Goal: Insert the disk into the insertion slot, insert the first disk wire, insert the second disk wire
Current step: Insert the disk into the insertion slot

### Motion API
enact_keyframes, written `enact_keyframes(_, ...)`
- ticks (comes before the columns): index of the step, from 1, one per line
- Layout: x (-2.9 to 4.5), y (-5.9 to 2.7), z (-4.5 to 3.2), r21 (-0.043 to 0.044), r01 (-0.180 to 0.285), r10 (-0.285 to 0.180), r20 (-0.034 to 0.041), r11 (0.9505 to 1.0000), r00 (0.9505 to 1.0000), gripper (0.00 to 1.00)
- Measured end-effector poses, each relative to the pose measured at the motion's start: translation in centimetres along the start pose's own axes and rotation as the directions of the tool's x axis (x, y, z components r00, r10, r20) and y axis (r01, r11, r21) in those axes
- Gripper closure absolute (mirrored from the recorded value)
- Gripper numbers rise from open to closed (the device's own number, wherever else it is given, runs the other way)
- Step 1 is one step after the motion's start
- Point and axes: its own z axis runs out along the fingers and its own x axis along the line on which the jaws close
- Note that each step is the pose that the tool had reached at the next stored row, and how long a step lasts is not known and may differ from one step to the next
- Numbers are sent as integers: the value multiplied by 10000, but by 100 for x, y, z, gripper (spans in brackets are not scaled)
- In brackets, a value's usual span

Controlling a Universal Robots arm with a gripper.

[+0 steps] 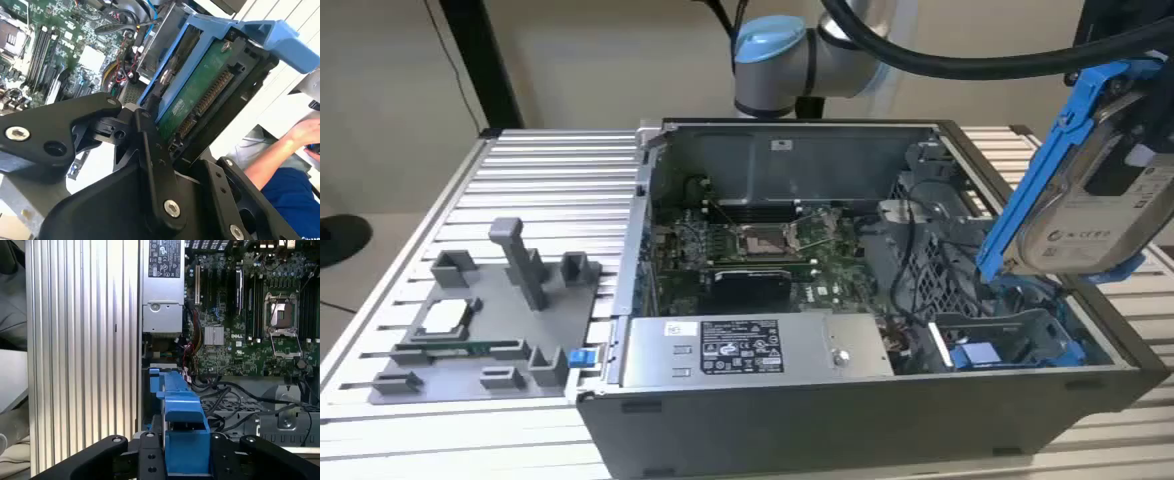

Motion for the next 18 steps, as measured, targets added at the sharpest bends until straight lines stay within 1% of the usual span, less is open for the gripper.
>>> enact_keyframes(7,1,0,1,0,0,0,-3,10000,10000,100)
enact_keyframes(13,6,-7,20,-1,0,0,0,10000,10000,100)
enact_keyframes(15,8,-8,42,-1,-1,1,-1,10000,10000,100)
enact_keyframes(18,18,-13,96,-2,0,0,10,10000,10000,100)
